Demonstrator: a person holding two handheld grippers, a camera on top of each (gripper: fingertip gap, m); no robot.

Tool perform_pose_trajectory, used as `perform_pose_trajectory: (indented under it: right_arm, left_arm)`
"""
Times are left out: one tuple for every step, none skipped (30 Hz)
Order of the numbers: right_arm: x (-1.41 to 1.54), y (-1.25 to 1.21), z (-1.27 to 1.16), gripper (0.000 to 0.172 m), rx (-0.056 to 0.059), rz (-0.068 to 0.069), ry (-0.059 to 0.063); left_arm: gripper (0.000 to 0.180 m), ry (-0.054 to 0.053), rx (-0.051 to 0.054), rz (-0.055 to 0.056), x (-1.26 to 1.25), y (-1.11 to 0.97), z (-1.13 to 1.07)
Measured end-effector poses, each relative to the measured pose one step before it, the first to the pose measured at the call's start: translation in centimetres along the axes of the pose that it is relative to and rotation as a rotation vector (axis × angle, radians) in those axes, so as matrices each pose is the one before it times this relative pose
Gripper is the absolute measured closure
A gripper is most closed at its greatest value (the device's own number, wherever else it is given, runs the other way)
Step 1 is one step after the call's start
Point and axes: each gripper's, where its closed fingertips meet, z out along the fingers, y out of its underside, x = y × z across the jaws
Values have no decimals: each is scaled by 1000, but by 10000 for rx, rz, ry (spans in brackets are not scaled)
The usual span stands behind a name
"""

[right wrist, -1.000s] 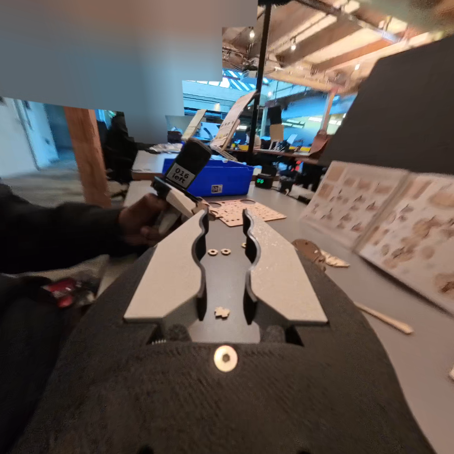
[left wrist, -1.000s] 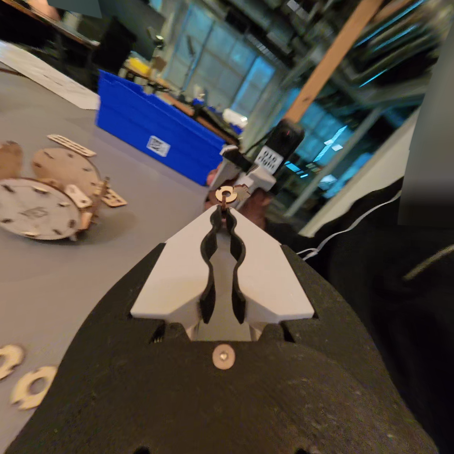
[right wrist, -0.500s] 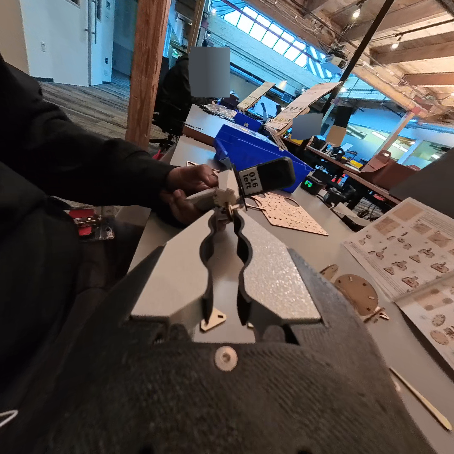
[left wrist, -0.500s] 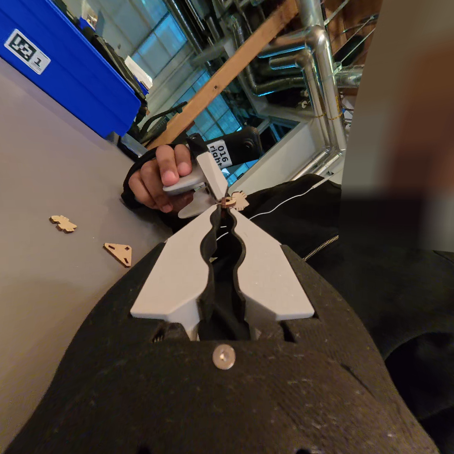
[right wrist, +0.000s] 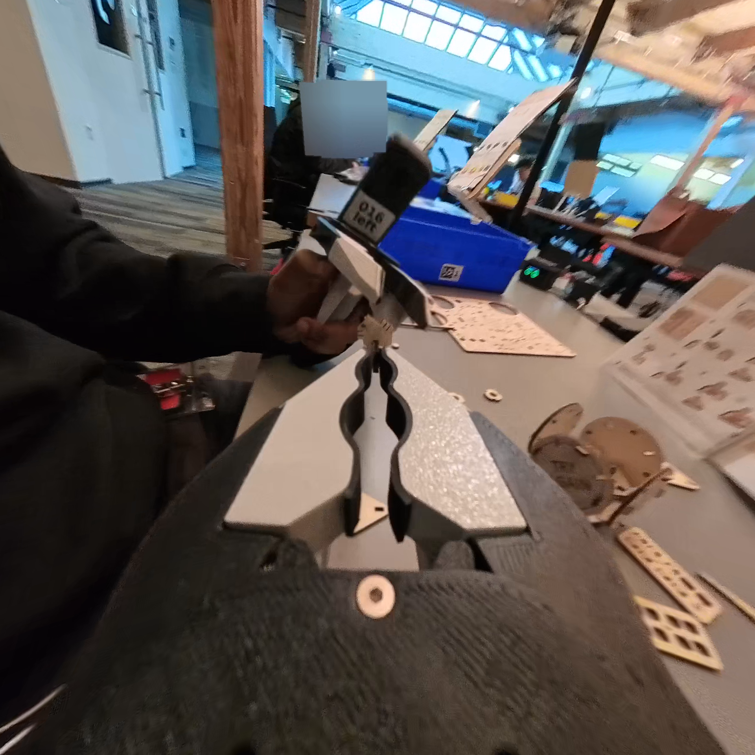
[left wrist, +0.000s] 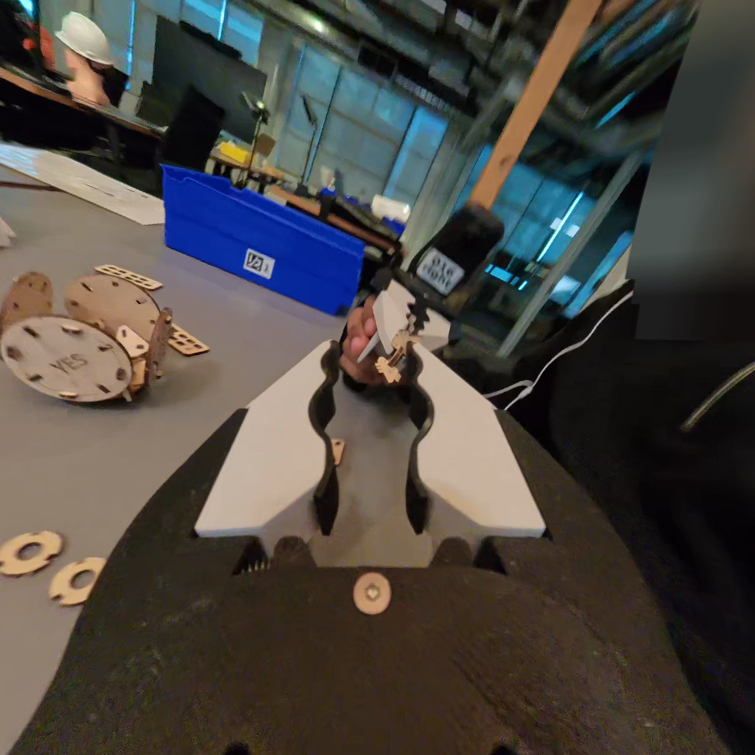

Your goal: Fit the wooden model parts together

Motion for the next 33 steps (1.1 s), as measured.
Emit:
perform_pose_trajectory:
  right_arm:
    - [-59,97,30,171,-51,385,-211]
    - [7,40,-8,171,-2,302,-147]
    - [23,-23,-43,171,28,230,-103]
    - [36,-43,-58,171,39,170,-67]
    - [25,-10,-40,171,16,129,-62]
    - [-16,42,-8,171,-21,107,-70]
    - [-55,116,32,171,-57,92,-87]
    - [-102,116,62,171,-76,67,-100]
    - [-106,70,52,171,-52,33,-90]
    - [-55,21,37,171,-23,18,-55]
    - [-20,-7,-10,171,7,32,-32]
    - [1,-19,-49,171,20,56,-39]
    - [-16,-24,-63,170,23,75,-53]
    - [-14,-72,-58,171,51,68,-50]
    - [9,-45,-33,171,36,50,-27]
    - [-3,2,5,171,0,23,-27]
    - [-9,37,21,171,-28,12,-22]
    - [19,42,31,170,-31,19,-3]
    - [39,23,4,171,-16,28,8]
    - [46,-23,-13,171,11,37,2]
    - [52,-36,-29,171,28,43,3]
    - [46,-45,-46,171,35,39,-1]
    - [-2,-55,-38,171,41,27,-26]
    - [24,-40,-24,170,30,23,-12]
    - [199,-51,-23,169,38,20,96]
    - [415,-96,-69,161,72,11,231]
    - [570,-167,-153,152,132,56,315]
    - [674,-238,-242,145,181,128,354]
    - [753,-235,-311,140,171,193,373]
    - [942,-137,-363,140,98,260,465]
    - [1088,-33,-400,140,12,277,544]
    - [1096,107,-403,141,-107,203,576]
    - [875,336,-351,146,-263,42,523]
  left_arm:
    - [156,-204,-517,615,307,465,154]
    - [162,-68,-430,452,400,329,152]
    - [165,-65,-311,289,262,171,128]
    - [166,-73,-221,186,133,87,83]
    - [167,-47,-130,136,95,0,55]
    - [168,-85,-76,106,6,-40,55]
    - [169,-41,-42,92,41,-39,98]
    - [167,-54,-96,51,-1,62,186]
    - [167,-7,-177,32,32,208,277]
    - [167,58,-244,57,129,327,330]
    - [167,24,-276,86,90,383,327]
    - [168,-13,-219,107,47,306,294]
    - [169,-63,-54,102,-12,44,158]
    - [171,-40,69,63,5,-157,31]
    - [174,65,68,-8,104,-169,10]
    - [176,87,-22,-39,106,-29,36]
    - [176,15,-75,-3,0,77,72]
    - [177,-10,-60,54,-26,88,68]
    - [177,-18,-29,57,-37,44,38]
    - [177,4,12,34,-28,-31,14]
    - [177,11,27,16,-24,-63,18]
    - [177,1,16,32,-24,-61,44]
    - [177,25,8,76,56,-66,28]
    - [178,49,-27,75,79,-30,9]
    - [178,-77,-24,51,-143,-36,-33]
    - [178,-212,82,67,-379,-142,-148]
    - [178,-280,186,19,-563,-209,-299]
    - [178,-281,236,-114,-723,-206,-404]
    - [178,-262,263,-239,-820,-182,-455]
    - [179,-185,285,-278,-760,-187,-472]
    - [179,-110,286,-283,-629,-186,-415]
    - [179,-21,245,-241,-434,-141,-333]
    - [179,53,247,-101,-177,-137,-251]
